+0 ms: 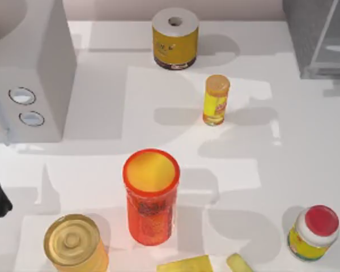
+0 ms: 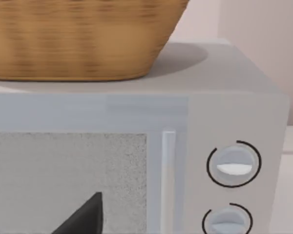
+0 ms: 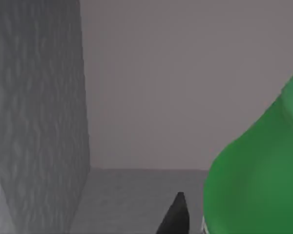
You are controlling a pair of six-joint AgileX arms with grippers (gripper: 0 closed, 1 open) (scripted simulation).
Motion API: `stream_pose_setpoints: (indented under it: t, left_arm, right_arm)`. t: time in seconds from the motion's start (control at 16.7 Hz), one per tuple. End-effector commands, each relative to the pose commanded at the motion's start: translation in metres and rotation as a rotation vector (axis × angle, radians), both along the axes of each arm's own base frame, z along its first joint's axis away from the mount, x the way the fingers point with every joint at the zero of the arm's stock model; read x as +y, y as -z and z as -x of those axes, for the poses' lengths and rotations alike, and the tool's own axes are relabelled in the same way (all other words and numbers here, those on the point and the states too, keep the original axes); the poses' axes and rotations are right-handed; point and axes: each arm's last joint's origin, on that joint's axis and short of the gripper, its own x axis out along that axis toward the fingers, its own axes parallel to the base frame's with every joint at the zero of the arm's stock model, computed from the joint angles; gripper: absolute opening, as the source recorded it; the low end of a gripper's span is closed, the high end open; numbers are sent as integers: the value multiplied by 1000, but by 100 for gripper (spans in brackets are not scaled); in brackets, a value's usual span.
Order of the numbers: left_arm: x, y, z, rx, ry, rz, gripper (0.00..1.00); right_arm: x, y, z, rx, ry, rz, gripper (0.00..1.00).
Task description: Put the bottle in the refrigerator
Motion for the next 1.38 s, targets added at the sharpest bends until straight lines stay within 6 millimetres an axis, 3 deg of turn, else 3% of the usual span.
stream_pose_setpoints:
  t: [0.24,0.48,0.96,1.38]
  left_arm:
    - [0,0,0,0,0,0,100]
    - [0,0,0,0,0,0,100]
    - [0,0,0,0,0,0,100]
    - [0,0,0,0,0,0,100]
  right_arm:
    - [-24,48,-42,7,8,-5,1]
    - [-37,78,-59,8,15,-8,1]
    - [-36,82,-63,17,12,-12,1]
    - [-39,83,-121,13,9,-11,1]
